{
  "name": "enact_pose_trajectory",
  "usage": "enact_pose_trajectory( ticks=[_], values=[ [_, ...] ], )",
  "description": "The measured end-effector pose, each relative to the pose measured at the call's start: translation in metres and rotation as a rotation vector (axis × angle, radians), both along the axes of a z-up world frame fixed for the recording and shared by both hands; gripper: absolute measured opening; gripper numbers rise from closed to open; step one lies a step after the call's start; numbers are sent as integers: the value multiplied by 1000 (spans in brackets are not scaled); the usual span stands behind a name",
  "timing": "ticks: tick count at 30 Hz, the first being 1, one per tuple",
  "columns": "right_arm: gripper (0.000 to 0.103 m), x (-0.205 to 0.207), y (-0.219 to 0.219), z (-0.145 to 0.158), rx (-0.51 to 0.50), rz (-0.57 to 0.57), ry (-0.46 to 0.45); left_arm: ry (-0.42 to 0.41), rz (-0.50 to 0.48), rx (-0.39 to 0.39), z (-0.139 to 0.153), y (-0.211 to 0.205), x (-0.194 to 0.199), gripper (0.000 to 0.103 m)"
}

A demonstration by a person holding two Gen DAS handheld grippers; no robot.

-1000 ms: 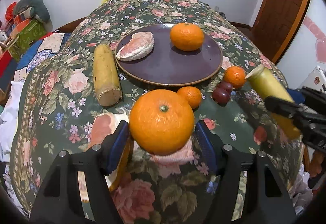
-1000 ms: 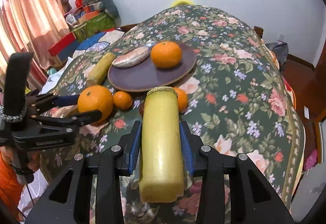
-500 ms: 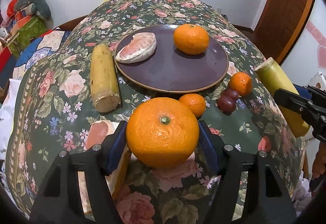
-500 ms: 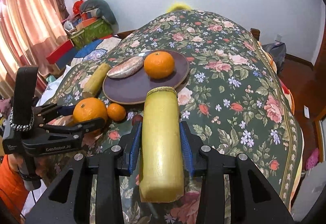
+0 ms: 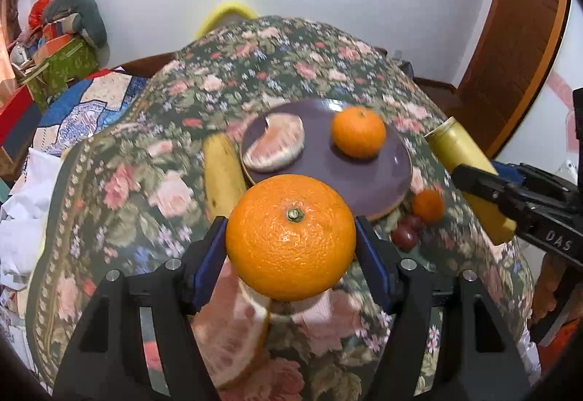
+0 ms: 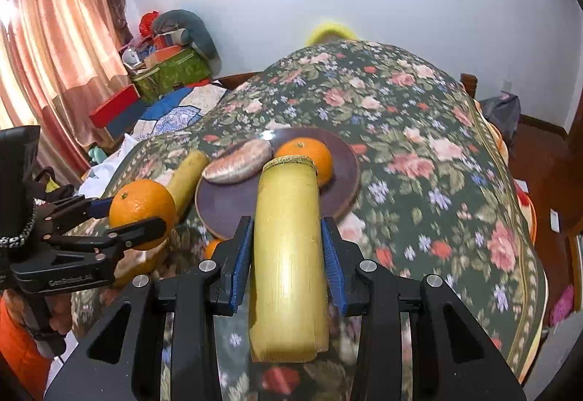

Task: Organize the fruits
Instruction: 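Carry yellow cylinder onto the plate with right tool while left tool places the orange there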

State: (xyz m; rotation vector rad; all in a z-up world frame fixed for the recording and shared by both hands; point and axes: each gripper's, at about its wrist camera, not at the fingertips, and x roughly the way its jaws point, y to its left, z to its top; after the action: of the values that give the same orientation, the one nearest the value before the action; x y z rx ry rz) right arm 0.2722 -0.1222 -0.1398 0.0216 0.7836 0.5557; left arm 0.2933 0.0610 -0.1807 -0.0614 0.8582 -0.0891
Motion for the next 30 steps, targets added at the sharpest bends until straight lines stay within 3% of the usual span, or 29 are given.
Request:
enact_pose_trajectory(
  ticks=[11,30],
  values=[
    [34,40,33,0,2,38,-10,-33,11,-24,9,14,30,67],
    [34,86,79,-18,-49,128,42,-18,-2,-42,-11,18,68,67]
  ],
)
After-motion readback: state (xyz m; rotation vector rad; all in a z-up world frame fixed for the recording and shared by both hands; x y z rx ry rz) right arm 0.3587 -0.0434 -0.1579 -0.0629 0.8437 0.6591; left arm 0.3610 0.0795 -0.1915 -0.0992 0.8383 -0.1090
